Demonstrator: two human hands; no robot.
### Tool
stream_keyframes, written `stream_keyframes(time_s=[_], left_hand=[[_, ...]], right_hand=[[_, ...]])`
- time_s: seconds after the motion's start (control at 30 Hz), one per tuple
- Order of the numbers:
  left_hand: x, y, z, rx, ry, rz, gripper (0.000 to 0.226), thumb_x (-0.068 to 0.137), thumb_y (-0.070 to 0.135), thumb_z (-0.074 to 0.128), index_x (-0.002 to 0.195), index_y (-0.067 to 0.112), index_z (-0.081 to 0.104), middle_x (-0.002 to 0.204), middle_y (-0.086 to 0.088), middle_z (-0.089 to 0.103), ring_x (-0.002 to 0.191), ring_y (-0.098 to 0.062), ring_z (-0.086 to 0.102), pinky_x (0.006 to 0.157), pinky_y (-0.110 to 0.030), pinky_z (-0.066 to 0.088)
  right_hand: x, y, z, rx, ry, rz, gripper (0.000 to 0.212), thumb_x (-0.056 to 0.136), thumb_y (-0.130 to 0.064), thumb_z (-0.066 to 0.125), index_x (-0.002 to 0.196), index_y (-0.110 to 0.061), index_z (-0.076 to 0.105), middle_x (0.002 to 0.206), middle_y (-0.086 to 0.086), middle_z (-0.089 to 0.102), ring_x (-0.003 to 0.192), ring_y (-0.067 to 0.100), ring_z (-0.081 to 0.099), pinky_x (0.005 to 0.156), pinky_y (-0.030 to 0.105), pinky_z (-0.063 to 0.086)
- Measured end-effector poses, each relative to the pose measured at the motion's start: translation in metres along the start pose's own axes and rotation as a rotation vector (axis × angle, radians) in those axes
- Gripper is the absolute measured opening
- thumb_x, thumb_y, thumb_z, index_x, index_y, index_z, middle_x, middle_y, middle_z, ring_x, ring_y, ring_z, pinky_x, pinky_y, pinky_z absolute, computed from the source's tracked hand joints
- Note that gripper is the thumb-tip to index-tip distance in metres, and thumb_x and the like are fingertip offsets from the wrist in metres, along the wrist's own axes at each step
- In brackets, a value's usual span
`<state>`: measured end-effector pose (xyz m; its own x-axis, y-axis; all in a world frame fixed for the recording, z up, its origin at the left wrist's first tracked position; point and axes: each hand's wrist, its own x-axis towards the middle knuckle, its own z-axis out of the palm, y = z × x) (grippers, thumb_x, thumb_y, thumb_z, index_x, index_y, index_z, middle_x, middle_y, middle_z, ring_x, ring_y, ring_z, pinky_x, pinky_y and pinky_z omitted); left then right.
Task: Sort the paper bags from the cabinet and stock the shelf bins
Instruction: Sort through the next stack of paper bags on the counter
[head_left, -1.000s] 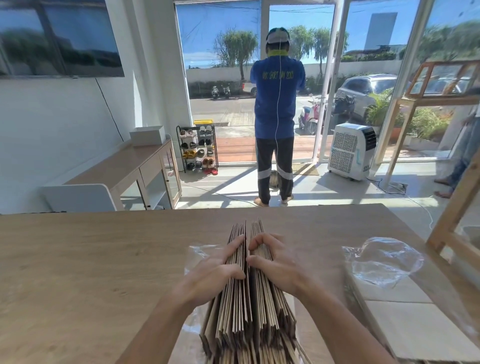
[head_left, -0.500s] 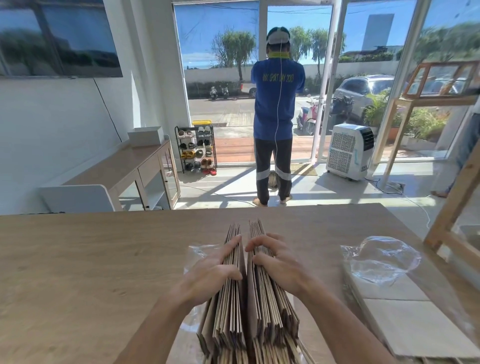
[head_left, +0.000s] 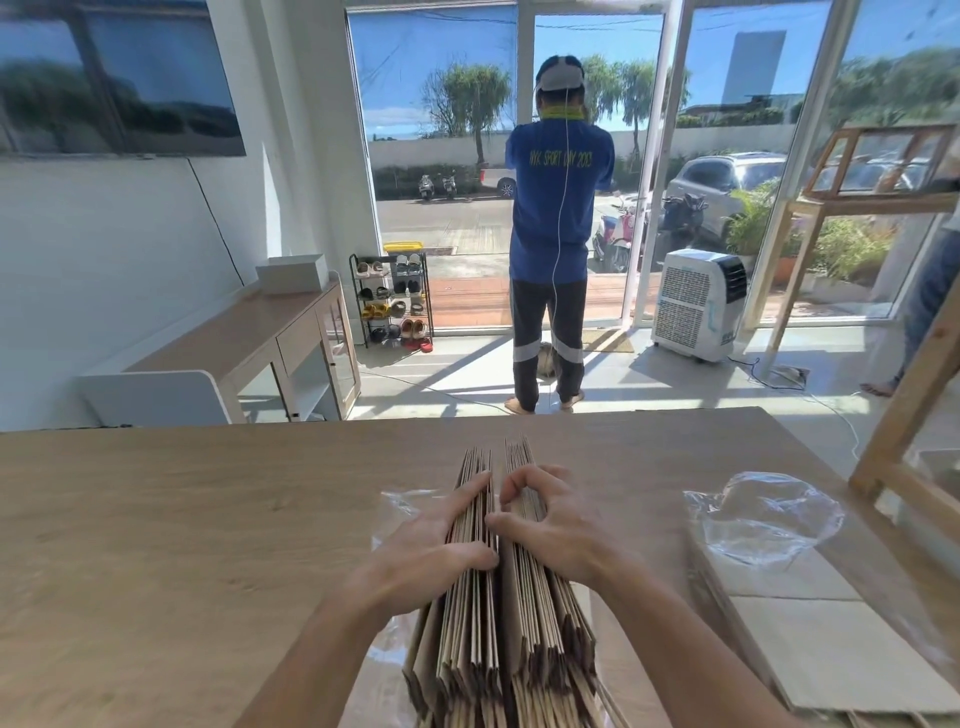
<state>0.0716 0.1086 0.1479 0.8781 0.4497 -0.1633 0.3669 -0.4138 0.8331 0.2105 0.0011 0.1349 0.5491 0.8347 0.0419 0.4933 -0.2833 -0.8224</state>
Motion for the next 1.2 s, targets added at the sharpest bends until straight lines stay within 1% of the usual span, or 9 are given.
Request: stream_keyframes(time_s=[0.2,0.33,0.43,0.57,0.7,0.77,0.83,1.07,1.2], left_hand=[[-0.002,-0.004,-0.002,-0.023,0.004,-0.01,0.081,0.082,0.032,0.066,0.146,0.055,0.022,0.157,0.009,0.024,0.142,-0.013,0.024,0.119,-0.041,0.022],[-0.004,0.0,-0.001,-0.085,0.003,0.005,0.08,0.076,0.037,0.059,0.147,0.052,0.024,0.158,0.014,0.021,0.14,-0.004,0.019,0.114,-0.033,0.019],[-0.003,0.002,0.0,-0.15,0.007,0.005,0.086,0.065,0.034,0.052,0.146,0.048,0.029,0.155,0.015,0.027,0.131,0.001,0.022,0.105,-0.025,0.021],[0.0,0.001,0.0,-0.146,0.033,0.002,0.087,0.062,0.027,0.048,0.145,0.043,0.033,0.15,0.013,0.034,0.13,0.001,0.027,0.103,-0.021,0.02],[0.002,0.0,0.001,-0.11,0.015,0.002,0.086,0.063,0.028,0.045,0.146,0.045,0.031,0.156,0.013,0.029,0.135,-0.001,0.025,0.108,-0.023,0.019],[0.001,0.001,0.002,-0.107,0.01,0.01,0.085,0.065,0.028,0.045,0.148,0.044,0.029,0.157,0.014,0.026,0.134,0.001,0.021,0.108,-0.023,0.016],[0.0,0.002,0.003,-0.101,0.011,0.018,0.082,0.071,0.026,0.046,0.149,0.043,0.027,0.157,0.014,0.024,0.132,0.003,0.02,0.108,-0.023,0.016],[-0.001,0.001,0.001,-0.093,0.007,0.009,0.086,0.064,0.031,0.047,0.146,0.049,0.027,0.158,0.013,0.022,0.142,-0.005,0.018,0.117,-0.032,0.017],[-0.003,0.003,0.0,-0.094,0.0,0.011,0.086,0.065,0.03,0.047,0.147,0.047,0.026,0.158,0.014,0.023,0.138,-0.002,0.019,0.115,-0.03,0.017]], right_hand=[[0.0,0.001,0.001,0.016,0.003,-0.003,0.014,0.082,-0.029,0.067,0.089,-0.036,0.057,0.126,-0.009,0.041,0.11,0.007,0.043,0.09,0.021,0.03],[-0.001,0.002,0.003,0.049,0.027,-0.005,0.021,0.081,-0.021,0.062,0.092,-0.039,0.058,0.125,-0.01,0.044,0.108,0.005,0.045,0.087,0.021,0.032],[-0.002,0.002,0.003,0.077,0.018,-0.019,0.025,0.084,-0.017,0.06,0.099,-0.037,0.063,0.126,-0.01,0.043,0.109,0.002,0.044,0.082,0.011,0.032],[-0.002,0.002,0.001,0.097,0.009,0.009,0.019,0.086,-0.014,0.059,0.085,-0.032,0.065,0.123,-0.008,0.039,0.101,-0.008,0.041,0.082,0.006,0.028],[-0.002,0.004,0.003,0.063,0.021,0.022,0.018,0.086,-0.026,0.06,0.075,-0.041,0.061,0.128,-0.006,0.041,0.122,0.01,0.04,0.1,0.024,0.029],[-0.004,0.003,0.003,0.033,0.028,0.023,0.01,0.085,-0.036,0.065,0.078,-0.04,0.058,0.129,-0.007,0.038,0.122,0.007,0.037,0.098,0.022,0.026],[-0.004,0.002,0.002,0.001,0.036,0.02,0.012,0.081,-0.042,0.069,0.082,-0.036,0.059,0.128,-0.008,0.036,0.115,0.006,0.037,0.095,0.019,0.025],[-0.005,-0.005,0.003,-0.047,0.016,0.021,0.023,0.074,-0.046,0.074,0.084,-0.035,0.056,0.129,-0.007,0.033,0.11,0.008,0.039,0.09,0.019,0.028],[-0.004,-0.007,0.003,-0.056,0.022,0.011,0.019,0.076,-0.04,0.073,0.082,-0.036,0.056,0.124,-0.009,0.036,0.103,0.006,0.041,0.086,0.019,0.029]])
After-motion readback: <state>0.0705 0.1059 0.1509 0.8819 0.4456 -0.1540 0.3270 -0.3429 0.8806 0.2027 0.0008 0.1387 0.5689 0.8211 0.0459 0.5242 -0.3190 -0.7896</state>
